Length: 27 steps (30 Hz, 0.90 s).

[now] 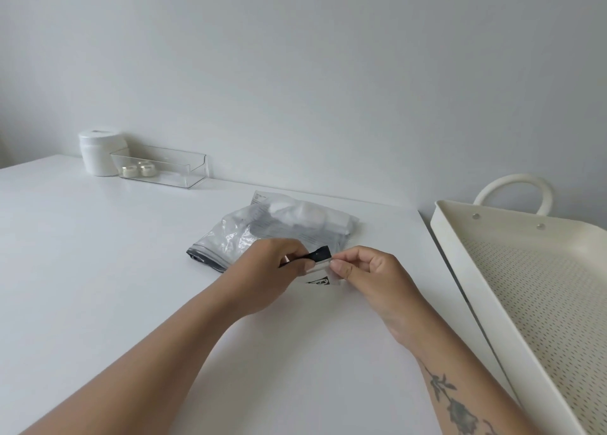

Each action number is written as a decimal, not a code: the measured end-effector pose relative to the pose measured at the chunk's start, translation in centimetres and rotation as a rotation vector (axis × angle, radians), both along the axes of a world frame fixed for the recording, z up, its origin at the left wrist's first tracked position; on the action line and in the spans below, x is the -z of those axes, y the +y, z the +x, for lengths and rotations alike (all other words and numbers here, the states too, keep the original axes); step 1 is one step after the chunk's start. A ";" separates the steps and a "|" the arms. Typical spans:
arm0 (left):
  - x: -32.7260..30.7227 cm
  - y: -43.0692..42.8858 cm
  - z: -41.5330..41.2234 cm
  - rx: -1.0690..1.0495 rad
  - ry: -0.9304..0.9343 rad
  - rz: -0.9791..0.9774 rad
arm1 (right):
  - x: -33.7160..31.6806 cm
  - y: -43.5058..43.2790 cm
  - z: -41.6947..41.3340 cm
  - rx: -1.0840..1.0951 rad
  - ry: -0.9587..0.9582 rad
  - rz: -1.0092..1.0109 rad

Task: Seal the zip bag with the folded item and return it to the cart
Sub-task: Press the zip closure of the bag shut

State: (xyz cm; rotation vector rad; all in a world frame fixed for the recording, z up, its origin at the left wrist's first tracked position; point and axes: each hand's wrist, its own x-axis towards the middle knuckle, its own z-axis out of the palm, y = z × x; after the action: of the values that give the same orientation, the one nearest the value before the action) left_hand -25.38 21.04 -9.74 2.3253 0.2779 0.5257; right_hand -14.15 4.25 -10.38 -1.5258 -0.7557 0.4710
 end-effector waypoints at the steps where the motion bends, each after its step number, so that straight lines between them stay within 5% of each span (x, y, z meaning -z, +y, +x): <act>1: 0.0 0.0 -0.1 0.008 -0.002 -0.005 | 0.0 0.0 -0.1 -0.003 -0.007 0.000; 27: 0.1 0.1 0.0 0.088 -0.006 0.117 | 0.3 0.8 -1.2 0.000 -0.351 -0.192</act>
State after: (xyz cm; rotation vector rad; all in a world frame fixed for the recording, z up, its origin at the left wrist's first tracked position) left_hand -25.43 21.15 -9.82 2.4361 0.1441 0.5169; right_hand -15.33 5.02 -10.63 -1.8143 -1.0032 0.2831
